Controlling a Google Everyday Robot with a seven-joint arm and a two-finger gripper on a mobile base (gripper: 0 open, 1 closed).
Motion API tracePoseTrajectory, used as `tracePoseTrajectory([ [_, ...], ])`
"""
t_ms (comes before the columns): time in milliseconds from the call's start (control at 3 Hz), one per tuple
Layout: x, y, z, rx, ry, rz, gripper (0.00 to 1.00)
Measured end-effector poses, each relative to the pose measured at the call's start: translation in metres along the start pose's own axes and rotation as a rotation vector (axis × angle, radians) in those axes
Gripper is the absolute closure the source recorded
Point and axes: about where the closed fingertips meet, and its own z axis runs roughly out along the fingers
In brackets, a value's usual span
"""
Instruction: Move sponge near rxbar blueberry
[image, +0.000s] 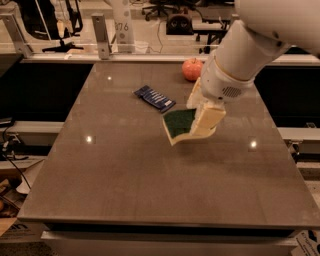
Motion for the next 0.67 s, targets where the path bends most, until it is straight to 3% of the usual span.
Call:
tracePoseTrajectory([
  [667, -0.007, -0.051, 0.019, 0.046, 0.006, 0.062, 1.0],
])
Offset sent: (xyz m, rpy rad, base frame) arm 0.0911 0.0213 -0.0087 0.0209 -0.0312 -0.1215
